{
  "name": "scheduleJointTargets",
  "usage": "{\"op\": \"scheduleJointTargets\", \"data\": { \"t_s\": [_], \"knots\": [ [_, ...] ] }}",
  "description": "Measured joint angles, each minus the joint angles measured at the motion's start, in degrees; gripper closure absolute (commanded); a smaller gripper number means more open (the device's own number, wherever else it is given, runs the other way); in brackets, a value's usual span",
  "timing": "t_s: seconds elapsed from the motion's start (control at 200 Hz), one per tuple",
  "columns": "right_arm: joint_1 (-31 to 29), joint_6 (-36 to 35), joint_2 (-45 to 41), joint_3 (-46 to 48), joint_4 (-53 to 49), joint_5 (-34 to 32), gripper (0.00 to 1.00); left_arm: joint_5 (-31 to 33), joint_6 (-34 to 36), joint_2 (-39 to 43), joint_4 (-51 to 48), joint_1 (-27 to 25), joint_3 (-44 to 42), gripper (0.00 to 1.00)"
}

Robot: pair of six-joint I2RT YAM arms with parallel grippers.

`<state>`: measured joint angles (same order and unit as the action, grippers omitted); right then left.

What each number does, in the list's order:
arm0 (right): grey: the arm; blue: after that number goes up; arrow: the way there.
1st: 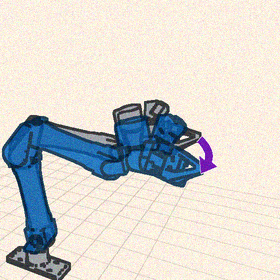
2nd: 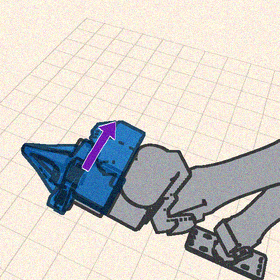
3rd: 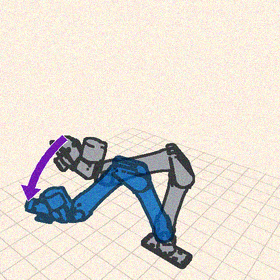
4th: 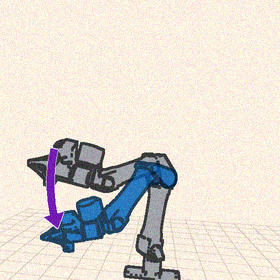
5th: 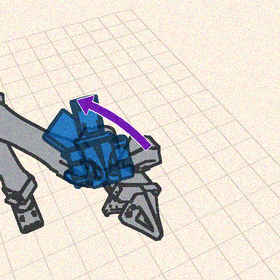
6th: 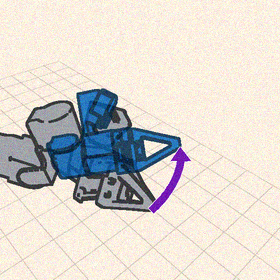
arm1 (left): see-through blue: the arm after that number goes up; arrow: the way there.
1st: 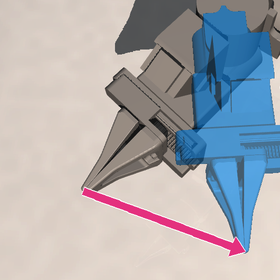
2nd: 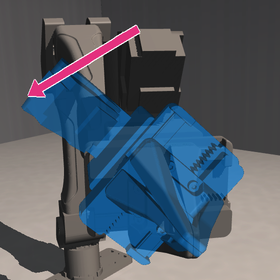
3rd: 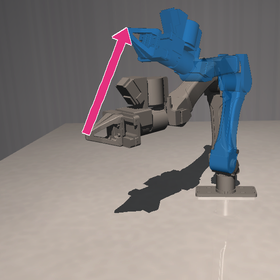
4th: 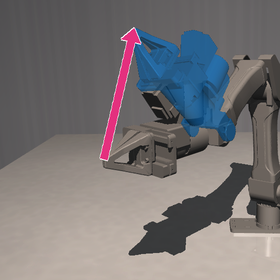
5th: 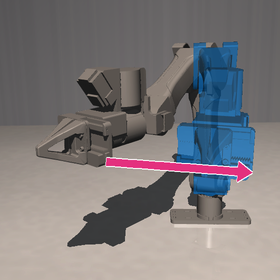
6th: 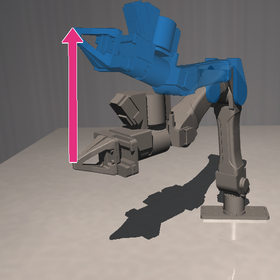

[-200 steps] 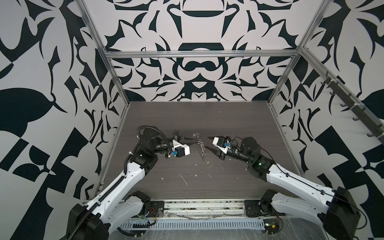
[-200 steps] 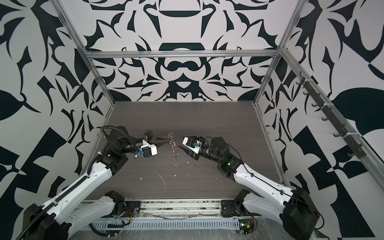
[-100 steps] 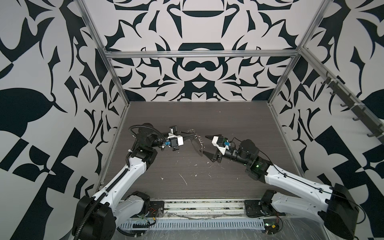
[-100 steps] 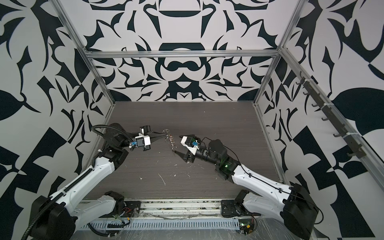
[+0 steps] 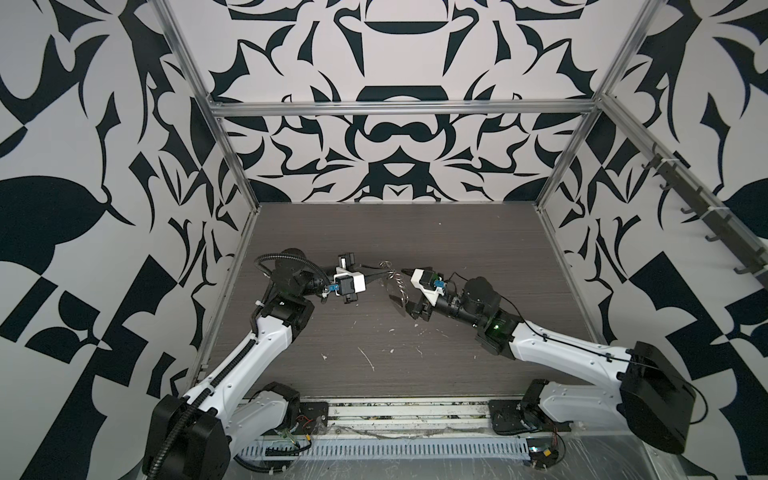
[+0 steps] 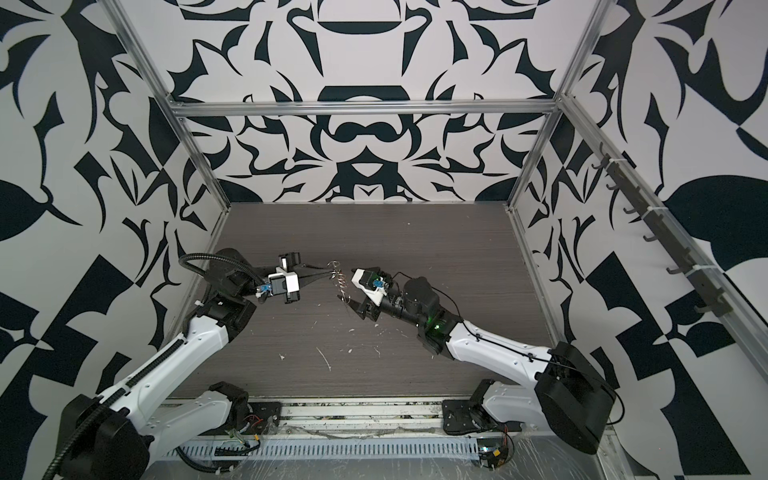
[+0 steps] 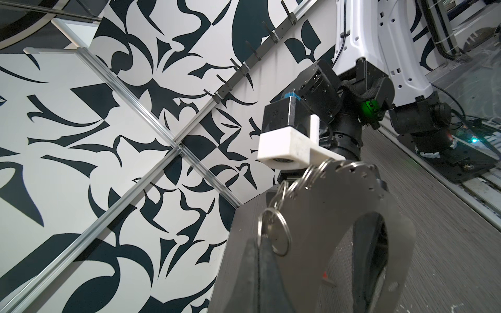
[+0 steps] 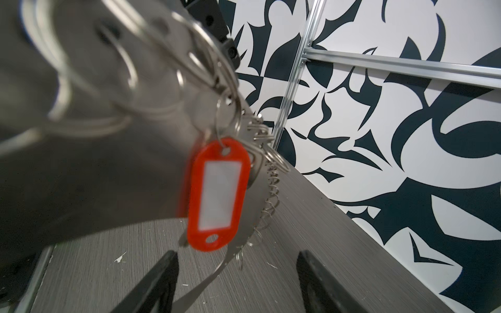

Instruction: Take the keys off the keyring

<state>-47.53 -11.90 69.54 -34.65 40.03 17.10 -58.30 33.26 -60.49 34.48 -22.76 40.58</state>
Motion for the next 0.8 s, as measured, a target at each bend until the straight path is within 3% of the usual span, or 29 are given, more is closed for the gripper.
{"op": "scheduleJointTargets", "data": {
  "t_s": [0.285,0.47,0.8],
  "knots": [
    [-0.35,-0.22,0.00,-0.76,2.27,0.24,0.35,-0.02,-0.37,0.09,-0.07,0.00,-0.90,1.00],
    [-0.57,-1.44,-0.15,-0.90,2.36,0.68,0.48,-0.02,-0.50,0.11,0.00,-0.02,-1.09,1.00],
    [-0.61,-7.37,-3.32,-1.99,-5.31,-0.44,0.53,-0.02,-0.55,0.11,-0.02,-0.02,-1.11,1.00]
  ]
}}
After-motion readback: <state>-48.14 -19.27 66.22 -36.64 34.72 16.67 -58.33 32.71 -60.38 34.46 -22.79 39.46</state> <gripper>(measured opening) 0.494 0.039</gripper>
